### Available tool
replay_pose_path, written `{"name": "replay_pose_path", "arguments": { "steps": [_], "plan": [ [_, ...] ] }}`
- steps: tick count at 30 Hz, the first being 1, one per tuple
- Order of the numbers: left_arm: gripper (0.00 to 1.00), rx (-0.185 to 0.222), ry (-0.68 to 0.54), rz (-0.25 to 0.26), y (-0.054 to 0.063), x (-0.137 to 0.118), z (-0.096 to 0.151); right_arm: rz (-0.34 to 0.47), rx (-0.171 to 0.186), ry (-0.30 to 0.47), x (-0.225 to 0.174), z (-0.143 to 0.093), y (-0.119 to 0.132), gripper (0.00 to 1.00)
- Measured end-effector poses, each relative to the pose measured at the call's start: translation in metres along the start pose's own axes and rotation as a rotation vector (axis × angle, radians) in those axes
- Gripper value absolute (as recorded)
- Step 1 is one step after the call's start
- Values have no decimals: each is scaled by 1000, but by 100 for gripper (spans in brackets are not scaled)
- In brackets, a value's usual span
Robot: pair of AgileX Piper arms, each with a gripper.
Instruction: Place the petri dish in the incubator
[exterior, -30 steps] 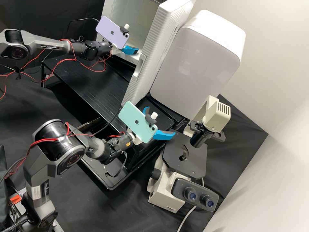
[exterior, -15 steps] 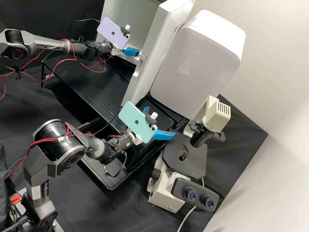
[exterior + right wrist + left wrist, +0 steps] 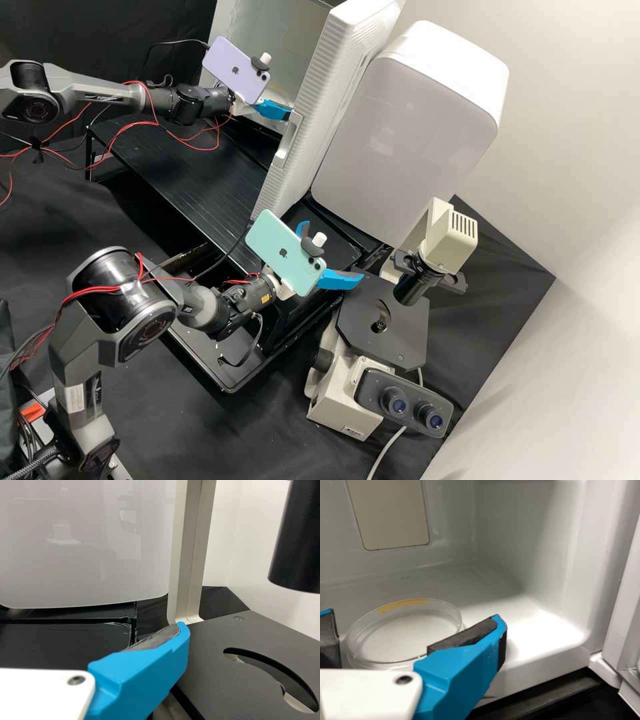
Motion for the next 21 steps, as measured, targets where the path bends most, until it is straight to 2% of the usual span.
{"name": "replay_pose_path", "arguments": {
  "steps": [3,7,17,21],
  "plan": [
    [100,22,2,-6,-3,-1,-1,0,0,0,0,0,0,100],
    [100,39,4,-14,-2,-6,-3,0,0,0,0,0,0,100],
    [100,54,-10,-40,5,-32,-1,0,0,0,0,0,0,100],
    [100,105,-21,-44,3,-43,-1,0,0,0,0,0,0,100]
  ]
}}
